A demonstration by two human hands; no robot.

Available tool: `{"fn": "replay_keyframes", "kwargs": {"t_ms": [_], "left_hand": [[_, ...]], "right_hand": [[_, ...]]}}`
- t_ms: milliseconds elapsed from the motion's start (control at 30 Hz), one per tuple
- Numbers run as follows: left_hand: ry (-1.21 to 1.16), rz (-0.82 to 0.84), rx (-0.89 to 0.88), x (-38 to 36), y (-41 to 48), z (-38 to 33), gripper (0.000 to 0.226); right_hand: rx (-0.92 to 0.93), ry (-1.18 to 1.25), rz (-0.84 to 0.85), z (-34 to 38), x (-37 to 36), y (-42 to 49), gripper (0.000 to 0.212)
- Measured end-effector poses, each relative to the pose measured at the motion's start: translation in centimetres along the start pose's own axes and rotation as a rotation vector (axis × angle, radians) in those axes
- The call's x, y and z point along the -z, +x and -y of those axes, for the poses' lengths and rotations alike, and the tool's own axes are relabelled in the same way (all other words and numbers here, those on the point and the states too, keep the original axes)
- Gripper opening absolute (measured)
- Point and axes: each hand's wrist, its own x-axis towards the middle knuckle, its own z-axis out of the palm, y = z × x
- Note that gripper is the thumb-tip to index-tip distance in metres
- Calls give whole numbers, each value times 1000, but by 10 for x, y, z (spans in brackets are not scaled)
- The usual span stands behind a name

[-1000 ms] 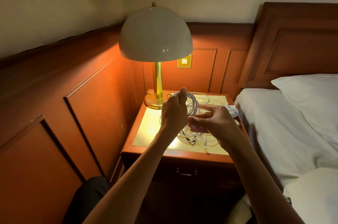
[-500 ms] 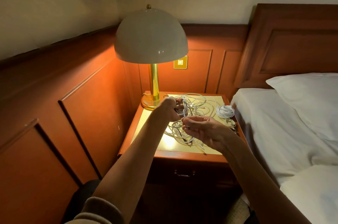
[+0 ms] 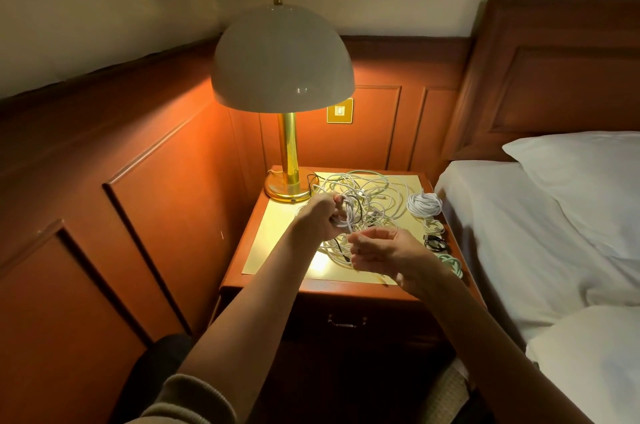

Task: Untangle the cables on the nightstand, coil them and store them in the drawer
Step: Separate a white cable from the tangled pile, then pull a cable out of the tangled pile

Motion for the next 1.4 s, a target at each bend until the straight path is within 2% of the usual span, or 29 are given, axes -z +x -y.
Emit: {"fn": "replay_keyframes", "kwargs": {"t_ms": [133, 200, 267, 333, 533, 733, 900, 1033, 1133, 1233, 1333, 1400], "left_hand": [[-76, -4, -59, -1, 7, 14, 44], [-33, 7, -122, -11, 4, 16, 40], [67, 35, -169, -22, 0, 16, 37], [160, 68, -176, -33, -3, 16, 39], [149, 203, -60, -46, 1, 4, 37], [325, 256, -25, -53, 37, -3, 40], [577, 288, -48, -70, 77, -16, 53], [846, 181, -268, -86, 127, -34, 36], [1156, 43, -457, -92, 178, -45, 22], [1420, -69, -526, -98, 218, -45, 22], [1555, -112, -555, -100, 246, -34, 24], [1545, -137, -557, -99, 262, -28, 26]], "right_hand": [[64, -536, -182, 3, 13, 2, 34], [144, -962, -339, 3, 17, 10, 49], [236, -1214, -466, 4, 17, 18, 74], [341, -1239, -503, 8, 19, 24, 83], [532, -1143, -544, 27, 39, 35, 65], [527, -1068, -497, 32, 68, 50, 68], [422, -1047, -489, 49, 109, 85, 73], [366, -1101, -553, 93, 156, 131, 67], [201, -1126, -545, 127, 195, 186, 64], [-22, -1214, -509, 136, 221, 238, 49], [-164, -1321, -402, 127, 235, 280, 44], [-215, -1388, -333, 117, 242, 302, 47]]}}
